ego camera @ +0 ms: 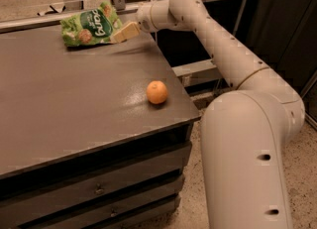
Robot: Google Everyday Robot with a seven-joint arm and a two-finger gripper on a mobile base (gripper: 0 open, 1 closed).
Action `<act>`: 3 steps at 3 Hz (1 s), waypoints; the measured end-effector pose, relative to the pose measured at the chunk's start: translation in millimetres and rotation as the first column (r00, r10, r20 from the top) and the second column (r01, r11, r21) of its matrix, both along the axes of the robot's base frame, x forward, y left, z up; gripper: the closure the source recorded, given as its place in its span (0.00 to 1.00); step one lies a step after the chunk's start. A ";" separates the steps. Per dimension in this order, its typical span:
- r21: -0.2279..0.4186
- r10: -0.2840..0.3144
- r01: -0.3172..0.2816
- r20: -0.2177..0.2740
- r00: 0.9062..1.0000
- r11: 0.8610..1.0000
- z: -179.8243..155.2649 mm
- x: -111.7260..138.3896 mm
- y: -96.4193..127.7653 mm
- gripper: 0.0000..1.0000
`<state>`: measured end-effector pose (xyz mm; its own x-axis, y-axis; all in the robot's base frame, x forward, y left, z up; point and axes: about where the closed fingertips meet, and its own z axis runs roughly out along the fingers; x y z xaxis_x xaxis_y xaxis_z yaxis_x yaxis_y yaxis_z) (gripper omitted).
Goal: Move green rice chip bag near orange
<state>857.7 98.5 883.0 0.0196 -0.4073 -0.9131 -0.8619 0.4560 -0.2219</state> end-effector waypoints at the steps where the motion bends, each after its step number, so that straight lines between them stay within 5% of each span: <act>1: 0.004 0.017 -0.017 -0.031 0.999 1.000 -9.3 2.1 13.1 0.00; 2: 0.007 0.038 -0.037 -0.062 0.997 0.999 -20.9 1.5 26.5 0.00; 3: 0.023 0.062 -0.060 -0.072 0.996 0.998 -26.0 2.6 39.0 0.16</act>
Offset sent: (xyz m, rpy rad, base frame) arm 0.0038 0.0353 -0.0294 0.0101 0.0950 0.0540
